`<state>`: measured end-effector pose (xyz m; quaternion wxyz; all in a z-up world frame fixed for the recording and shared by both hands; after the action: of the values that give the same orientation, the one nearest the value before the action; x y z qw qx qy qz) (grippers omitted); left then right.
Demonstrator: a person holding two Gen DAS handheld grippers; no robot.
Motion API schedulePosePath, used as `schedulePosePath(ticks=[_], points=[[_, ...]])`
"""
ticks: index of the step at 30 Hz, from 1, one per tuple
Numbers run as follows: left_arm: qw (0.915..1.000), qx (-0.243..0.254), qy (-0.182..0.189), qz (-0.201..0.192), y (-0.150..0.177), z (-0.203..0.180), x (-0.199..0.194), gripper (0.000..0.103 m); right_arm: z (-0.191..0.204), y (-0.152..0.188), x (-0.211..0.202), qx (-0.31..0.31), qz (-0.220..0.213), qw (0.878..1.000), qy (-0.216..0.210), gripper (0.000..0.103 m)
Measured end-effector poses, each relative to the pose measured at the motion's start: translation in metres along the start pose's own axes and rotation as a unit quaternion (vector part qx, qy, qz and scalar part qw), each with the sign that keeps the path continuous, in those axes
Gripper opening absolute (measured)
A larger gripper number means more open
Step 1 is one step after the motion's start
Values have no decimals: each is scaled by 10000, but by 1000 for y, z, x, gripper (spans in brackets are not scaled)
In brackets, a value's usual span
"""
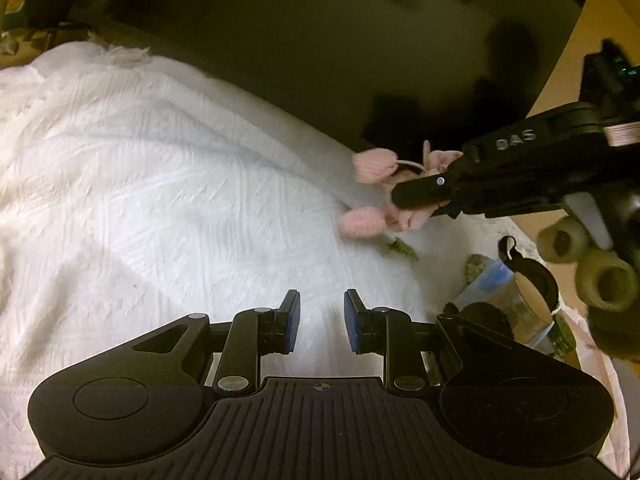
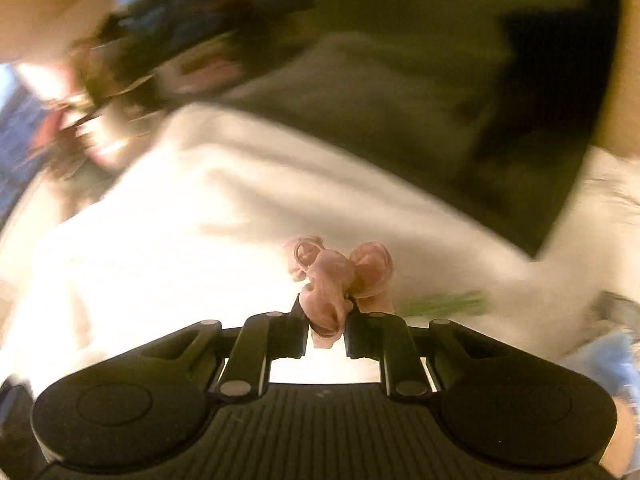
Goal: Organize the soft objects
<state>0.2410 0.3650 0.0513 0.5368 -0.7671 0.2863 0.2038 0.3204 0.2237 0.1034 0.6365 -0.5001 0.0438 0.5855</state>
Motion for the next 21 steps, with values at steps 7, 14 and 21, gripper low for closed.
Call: schedulePosePath(ticks=[7, 14, 21], points=[[10000, -40, -83, -36, -3, 1, -5, 26, 2, 6, -10, -249, 216, 9991, 265, 51], [9994, 83, 87, -336, -18, -17, -7, 26, -28, -9, -45, -79, -241, 9970, 730, 60], [9947, 500, -893, 94, -11, -21, 27, 26, -53, -4, -53, 240, -315, 9942, 1003, 61]])
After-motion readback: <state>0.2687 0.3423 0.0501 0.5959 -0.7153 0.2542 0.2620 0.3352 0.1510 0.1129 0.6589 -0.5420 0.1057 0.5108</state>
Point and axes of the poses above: each gripper's, at about its wrist camera, not at the fingertips, and x roughly the way its jaws point, z to its left, y to its underside, the point moved 4 cm from there along x, roughly the way its jaws point, and after that the axes turned 10 degrees about -y, right-handed, at the moved point
